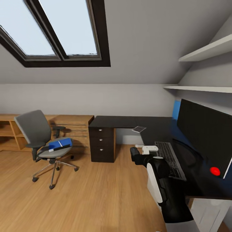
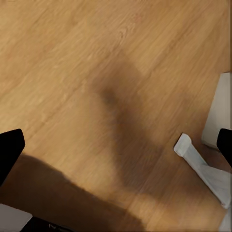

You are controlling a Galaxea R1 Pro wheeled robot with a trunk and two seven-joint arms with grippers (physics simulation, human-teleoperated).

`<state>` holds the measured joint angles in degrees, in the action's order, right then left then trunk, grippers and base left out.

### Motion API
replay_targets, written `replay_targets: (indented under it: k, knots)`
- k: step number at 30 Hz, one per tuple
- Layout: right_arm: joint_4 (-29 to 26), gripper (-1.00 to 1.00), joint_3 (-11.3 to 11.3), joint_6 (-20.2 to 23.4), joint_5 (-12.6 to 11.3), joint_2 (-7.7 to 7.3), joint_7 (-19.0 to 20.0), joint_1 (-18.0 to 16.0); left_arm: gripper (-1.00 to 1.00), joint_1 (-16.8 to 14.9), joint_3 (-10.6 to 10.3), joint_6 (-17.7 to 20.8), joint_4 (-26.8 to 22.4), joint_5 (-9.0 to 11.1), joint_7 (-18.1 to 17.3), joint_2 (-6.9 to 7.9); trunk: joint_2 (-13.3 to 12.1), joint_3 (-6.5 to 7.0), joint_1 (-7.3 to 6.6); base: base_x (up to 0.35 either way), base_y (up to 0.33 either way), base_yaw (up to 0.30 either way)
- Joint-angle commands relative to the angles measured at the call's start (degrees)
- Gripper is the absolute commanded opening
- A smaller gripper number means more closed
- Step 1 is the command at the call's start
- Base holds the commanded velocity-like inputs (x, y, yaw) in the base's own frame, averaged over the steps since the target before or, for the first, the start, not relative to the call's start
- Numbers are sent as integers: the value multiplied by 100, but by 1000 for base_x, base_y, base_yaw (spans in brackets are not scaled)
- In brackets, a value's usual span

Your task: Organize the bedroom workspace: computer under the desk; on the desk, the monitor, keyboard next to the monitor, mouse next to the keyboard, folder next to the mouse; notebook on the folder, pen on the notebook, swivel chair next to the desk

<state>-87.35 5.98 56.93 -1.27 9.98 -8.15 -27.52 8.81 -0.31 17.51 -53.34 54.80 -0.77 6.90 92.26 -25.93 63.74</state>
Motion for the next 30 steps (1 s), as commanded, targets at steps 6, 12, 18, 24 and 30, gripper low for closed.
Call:
replay_targets:
  k: [6, 12, 18, 24, 30]
  knots:
    - [-17, -100, 8, 30, -31, 2, -46, 9, 100, -9, -53, 37, -4, 40, -8, -10, -197, 84, -107, 265, 191, 0]
    - [-27, -100, 13, 179, -31, 2, -44, 17, 100, -18, -66, 49, -2, 40, -14, -13, -438, 192, -238, 269, 177, -63]
    - [-54, -100, 10, 307, -32, 2, -39, 18, 100, -19, -70, 58, -1, 40, -18, -13, -679, 300, -370, 269, 174, -251]
    - [-62, -100, 9, 307, -31, 2, -39, 18, 100, -20, -70, 59, -1, 40, -20, -13, -919, 408, -502, 270, 174, -292]
    - [-63, -100, 9, 307, -31, 2, -38, 18, 100, -20, -74, 60, -1, 40, -20, -13, -1160, 515, -634, 270, 174, -298]
